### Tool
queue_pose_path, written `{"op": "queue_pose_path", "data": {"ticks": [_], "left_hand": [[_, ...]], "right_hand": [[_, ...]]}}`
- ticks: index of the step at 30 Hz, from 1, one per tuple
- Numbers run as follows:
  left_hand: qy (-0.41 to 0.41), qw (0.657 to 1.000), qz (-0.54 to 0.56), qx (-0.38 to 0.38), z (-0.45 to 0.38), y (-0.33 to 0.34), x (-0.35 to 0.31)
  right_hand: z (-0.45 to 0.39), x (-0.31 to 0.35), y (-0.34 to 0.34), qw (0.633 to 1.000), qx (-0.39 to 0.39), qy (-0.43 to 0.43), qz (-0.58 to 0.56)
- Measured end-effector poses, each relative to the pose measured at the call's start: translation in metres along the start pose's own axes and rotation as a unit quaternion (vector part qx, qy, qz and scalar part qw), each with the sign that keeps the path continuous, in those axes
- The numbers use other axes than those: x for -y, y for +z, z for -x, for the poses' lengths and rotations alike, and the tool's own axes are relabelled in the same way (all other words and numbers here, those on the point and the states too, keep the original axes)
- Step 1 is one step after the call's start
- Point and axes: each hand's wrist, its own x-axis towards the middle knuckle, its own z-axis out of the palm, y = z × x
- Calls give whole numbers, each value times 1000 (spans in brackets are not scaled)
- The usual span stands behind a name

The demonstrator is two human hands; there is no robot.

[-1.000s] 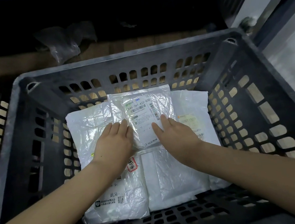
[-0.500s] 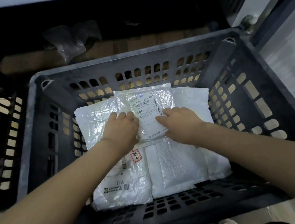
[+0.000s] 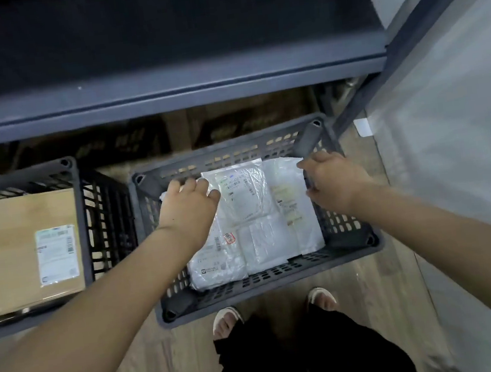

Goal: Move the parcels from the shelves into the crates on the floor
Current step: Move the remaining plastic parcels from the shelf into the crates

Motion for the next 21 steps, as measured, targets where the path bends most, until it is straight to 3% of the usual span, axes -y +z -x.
{"op": "queue_pose_path", "data": {"ticks": [5, 11, 17, 21], "left_hand": [[-10, 999, 48, -2, 70, -98, 54], [-67, 984, 140, -93, 139, -220, 138], [-134, 933, 262, -207, 209, -294, 179], [-157, 903, 331, -224, 252, -309, 173]], "right_hand": [[59, 28, -130, 998, -50, -21, 11], [119, 72, -270, 986, -160, -47, -18], [179, 115, -341, 958, -256, -37, -119], [220, 137, -350, 941, -280, -25, -189]]}}
